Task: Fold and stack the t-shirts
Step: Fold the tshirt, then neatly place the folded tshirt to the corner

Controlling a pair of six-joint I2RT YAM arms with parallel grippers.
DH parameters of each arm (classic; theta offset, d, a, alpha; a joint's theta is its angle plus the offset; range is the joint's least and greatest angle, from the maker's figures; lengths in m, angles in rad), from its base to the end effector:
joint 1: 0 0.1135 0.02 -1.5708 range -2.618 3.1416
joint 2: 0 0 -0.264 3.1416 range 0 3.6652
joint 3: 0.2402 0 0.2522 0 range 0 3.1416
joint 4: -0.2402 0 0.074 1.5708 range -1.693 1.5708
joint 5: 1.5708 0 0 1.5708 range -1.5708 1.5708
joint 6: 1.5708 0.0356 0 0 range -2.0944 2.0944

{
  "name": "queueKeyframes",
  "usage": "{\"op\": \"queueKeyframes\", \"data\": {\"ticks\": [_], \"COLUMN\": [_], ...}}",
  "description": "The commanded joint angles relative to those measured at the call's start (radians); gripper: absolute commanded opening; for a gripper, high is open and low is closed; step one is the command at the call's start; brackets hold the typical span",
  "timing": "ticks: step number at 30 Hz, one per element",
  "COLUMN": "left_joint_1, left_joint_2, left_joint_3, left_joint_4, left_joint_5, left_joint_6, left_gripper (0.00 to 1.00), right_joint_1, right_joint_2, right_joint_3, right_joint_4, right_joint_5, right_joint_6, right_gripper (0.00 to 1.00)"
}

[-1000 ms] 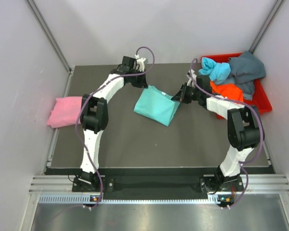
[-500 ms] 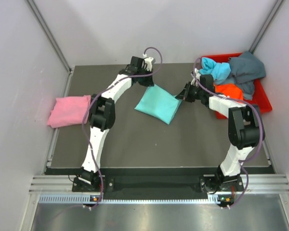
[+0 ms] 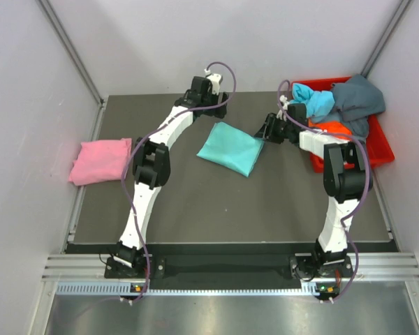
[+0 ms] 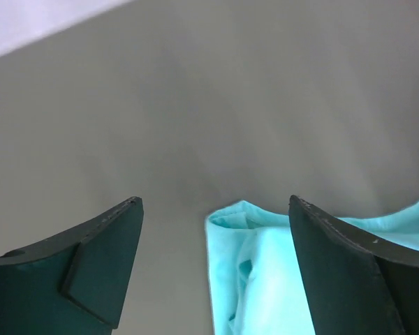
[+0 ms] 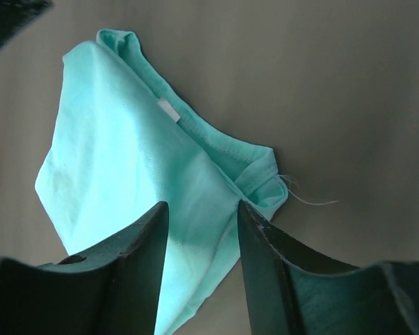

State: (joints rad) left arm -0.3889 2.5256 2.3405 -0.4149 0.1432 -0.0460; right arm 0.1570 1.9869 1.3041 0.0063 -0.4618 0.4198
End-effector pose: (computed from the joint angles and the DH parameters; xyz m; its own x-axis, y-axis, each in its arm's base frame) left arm 0.5324 -0.2237 0.2182 -0.5442 0.1738 -0.8208 0.4598 0.8801 -0.1185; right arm 0.4293 0.0840 0.1807 -0.7616 0.2489 -0.5984 -0.1891 0.7978 0.5725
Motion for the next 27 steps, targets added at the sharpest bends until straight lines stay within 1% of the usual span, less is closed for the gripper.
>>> {"op": "queueKeyframes", "data": {"ticks": [1,2,5,7,8,9,10,11,13,14,15,16,20,22,27], "left_joint_1": [0.001,0.005,0.034,0.060,0.071,0.082,0.108,0.123,0.163,0.173,0.182,0.195,0.217,0.220,0.220], "left_joint_2": [-0.126,-0.142,-0.226,-0.251,-0.263,-0.284,-0.297,-0.307,-0.335,-0.340,-0.343,-0.338,-0.307,-0.289,-0.242], "left_joint_3": [0.037,0.016,-0.061,-0.105,-0.157,-0.188,-0.220,-0.293,-0.371,-0.435,-0.458,-0.475,-0.529,-0.538,-0.529], "left_joint_4": [0.039,0.025,-0.037,-0.091,-0.104,-0.114,-0.120,-0.122,-0.107,-0.096,-0.093,-0.094,-0.082,-0.059,-0.016], "left_joint_5": [-0.093,-0.082,0.040,0.137,0.169,0.202,0.282,0.321,0.447,0.478,0.508,0.535,0.663,0.690,0.740], "left_joint_6": [0.003,-0.012,-0.058,-0.075,-0.081,-0.103,-0.116,-0.135,-0.199,-0.231,-0.235,-0.236,-0.279,-0.294,-0.342], "left_gripper": [0.91,0.91,0.90,0.90,0.90,0.90,0.90,0.90,0.89,0.88,0.88,0.86,0.85,0.85,0.85], "right_joint_1": [-0.008,-0.010,-0.010,-0.008,-0.008,-0.010,-0.007,-0.005,0.001,0.003,0.006,0.013,0.033,0.047,0.059], "right_joint_2": [-0.092,-0.112,-0.201,-0.229,-0.241,-0.259,-0.266,-0.272,-0.278,-0.275,-0.261,-0.254,-0.206,-0.172,-0.106], "right_joint_3": [0.031,0.021,-0.015,-0.028,-0.034,-0.043,-0.048,-0.051,-0.074,-0.086,-0.109,-0.118,-0.155,-0.148,-0.098], "right_joint_4": [-0.005,-0.006,-0.038,-0.039,-0.037,-0.028,-0.026,-0.023,-0.014,0.015,0.038,0.044,0.090,0.103,0.103], "right_joint_5": [0.043,0.049,0.051,0.037,0.029,0.009,-0.001,-0.008,-0.034,-0.044,-0.063,-0.064,-0.104,-0.127,-0.126], "right_joint_6": [-0.016,-0.010,0.020,0.040,0.065,0.076,0.082,0.091,0.128,0.167,0.183,0.197,0.267,0.274,0.274], "right_gripper": [0.45,0.45,0.45,0.47,0.49,0.57,0.59,0.60,0.62,0.63,0.63,0.63,0.64,0.65,0.64]}}
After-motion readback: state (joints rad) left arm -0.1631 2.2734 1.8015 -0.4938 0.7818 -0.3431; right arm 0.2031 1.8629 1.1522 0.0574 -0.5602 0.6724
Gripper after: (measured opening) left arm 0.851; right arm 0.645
